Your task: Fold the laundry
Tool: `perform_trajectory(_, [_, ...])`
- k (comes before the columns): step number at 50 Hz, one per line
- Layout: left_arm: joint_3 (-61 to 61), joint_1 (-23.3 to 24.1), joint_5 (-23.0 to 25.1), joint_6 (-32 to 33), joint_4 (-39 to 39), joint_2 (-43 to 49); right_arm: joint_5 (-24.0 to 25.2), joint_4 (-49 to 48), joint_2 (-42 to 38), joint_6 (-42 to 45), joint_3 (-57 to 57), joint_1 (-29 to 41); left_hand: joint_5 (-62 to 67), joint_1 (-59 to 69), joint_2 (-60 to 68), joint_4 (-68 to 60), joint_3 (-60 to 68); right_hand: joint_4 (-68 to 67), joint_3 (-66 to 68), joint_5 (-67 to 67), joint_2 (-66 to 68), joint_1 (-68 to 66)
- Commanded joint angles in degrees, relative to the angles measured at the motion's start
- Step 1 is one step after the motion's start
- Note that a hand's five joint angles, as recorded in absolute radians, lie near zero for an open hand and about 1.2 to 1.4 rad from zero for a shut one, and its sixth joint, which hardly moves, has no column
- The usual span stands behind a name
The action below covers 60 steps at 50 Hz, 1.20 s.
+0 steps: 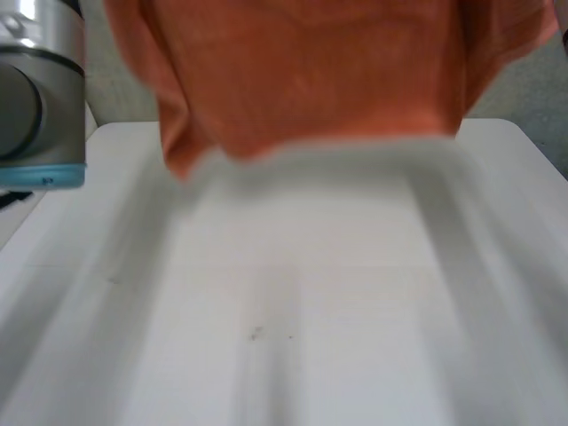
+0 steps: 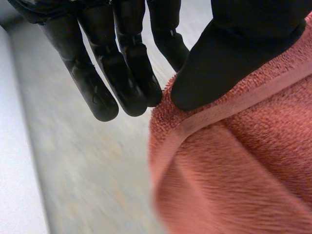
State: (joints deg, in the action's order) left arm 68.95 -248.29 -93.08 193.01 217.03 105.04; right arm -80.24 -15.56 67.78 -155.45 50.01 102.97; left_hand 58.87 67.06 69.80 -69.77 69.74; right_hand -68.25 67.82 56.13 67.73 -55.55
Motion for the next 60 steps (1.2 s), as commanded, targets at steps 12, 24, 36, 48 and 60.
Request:
perform_trajectory(12, [23.16, -2.37, -1.75, -0.18, -3.37, 3.42, 13.35, 21.97, -2.48, 2.17, 15.03, -2.43, 11.13, 12.94, 10.2, -10.23, 10.26, -11.75, 12.18, 13.87, 12.27, -24.45])
perform_trajectory(24, [30.19, -2.46, -1.75, -0.18, -4.16, 9.04, 12.21, 28.56, -16.45, 11.32, 18.54, -3.13, 11.13, 12.94, 10.2, -10.23, 10.26, 0.18, 0.25, 1.94, 0.34, -12.52])
perform_trajectory(36, [31.77, -2.98, -1.75, -0.53, -4.25, 6.49, 12.3, 20.06, -5.76, -10.54, 32.58, -7.77, 11.13, 12.94, 10.2, -10.23, 10.26, 38.65, -38.22, -36.54, -38.14, 25.95])
perform_trajectory(48, [32.21, -3.07, -1.84, -0.71, -4.34, 5.7, 12.47, 12.67, 8.23, -15.14, 53.15, -13.76, 11.13, 12.94, 10.2, -10.23, 10.26, 34.62, -34.19, -32.5, -34.1, 21.92])
perform_trajectory(60, [32.39, -2.63, -1.84, -0.79, -4.34, 5.7, 12.83, 0.28, 8.43, -15.05, 63.28, -13.24, 11.13, 12.94, 10.2, -10.23, 10.26, 34.94, -34.51, -32.83, -34.43, 22.24])
